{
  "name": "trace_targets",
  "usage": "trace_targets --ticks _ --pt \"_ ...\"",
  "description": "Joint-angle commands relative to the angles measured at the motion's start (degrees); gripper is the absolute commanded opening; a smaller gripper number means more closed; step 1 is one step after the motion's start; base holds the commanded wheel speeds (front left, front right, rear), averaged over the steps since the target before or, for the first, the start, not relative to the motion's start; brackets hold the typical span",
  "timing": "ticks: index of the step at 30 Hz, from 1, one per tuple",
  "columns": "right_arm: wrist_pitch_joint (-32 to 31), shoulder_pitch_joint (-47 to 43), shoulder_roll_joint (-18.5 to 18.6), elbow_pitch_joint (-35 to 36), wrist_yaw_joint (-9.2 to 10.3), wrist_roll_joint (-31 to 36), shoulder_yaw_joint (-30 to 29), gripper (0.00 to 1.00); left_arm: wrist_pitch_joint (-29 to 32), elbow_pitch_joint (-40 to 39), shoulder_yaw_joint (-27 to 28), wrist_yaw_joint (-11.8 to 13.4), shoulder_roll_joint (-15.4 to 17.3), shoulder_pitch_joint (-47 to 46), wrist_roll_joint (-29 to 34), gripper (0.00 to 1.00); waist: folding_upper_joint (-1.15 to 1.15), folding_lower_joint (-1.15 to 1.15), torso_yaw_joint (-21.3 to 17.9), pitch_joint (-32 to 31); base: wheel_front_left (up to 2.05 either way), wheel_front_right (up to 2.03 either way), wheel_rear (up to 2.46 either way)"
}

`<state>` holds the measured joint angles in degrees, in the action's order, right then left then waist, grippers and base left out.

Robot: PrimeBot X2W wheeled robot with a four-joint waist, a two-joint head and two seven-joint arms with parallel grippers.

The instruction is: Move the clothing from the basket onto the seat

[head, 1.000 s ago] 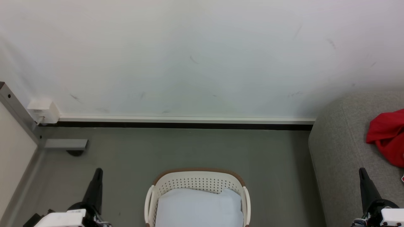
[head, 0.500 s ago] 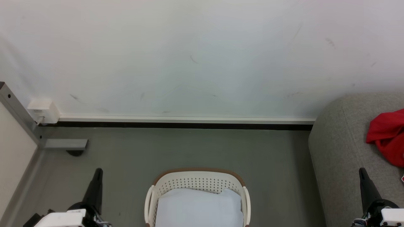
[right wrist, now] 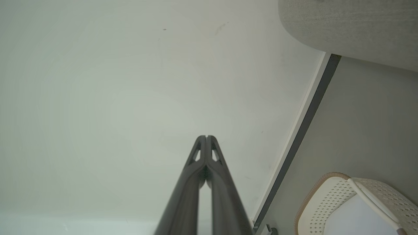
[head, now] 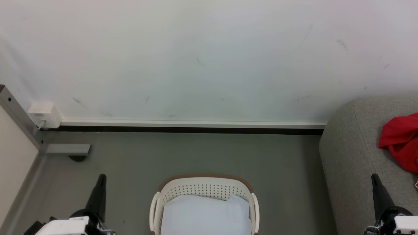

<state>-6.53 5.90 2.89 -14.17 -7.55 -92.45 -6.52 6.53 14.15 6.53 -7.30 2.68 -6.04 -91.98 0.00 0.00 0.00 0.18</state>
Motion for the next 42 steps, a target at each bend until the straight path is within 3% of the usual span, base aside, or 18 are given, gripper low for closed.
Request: trace_targets --ticks 1,42 --pt "-0.2 0.53 -0.04 0.31 0.12 0.08 -0.26 0.0 0.22 -0.2 0.05 -0.36 0.38 -0.39 -0.79 0.0 0.0 0.0 0.0 0.0 0.0 0.0 0.0" --pt "-0.23 0.53 -0.05 0.31 0.12 0.12 -0.29 0.0 0.22 -0.21 0.05 -0.36 0.38 -0.38 -0.8 0.0 0.0 0.0 0.0 0.0 0.0 0.0 0.0"
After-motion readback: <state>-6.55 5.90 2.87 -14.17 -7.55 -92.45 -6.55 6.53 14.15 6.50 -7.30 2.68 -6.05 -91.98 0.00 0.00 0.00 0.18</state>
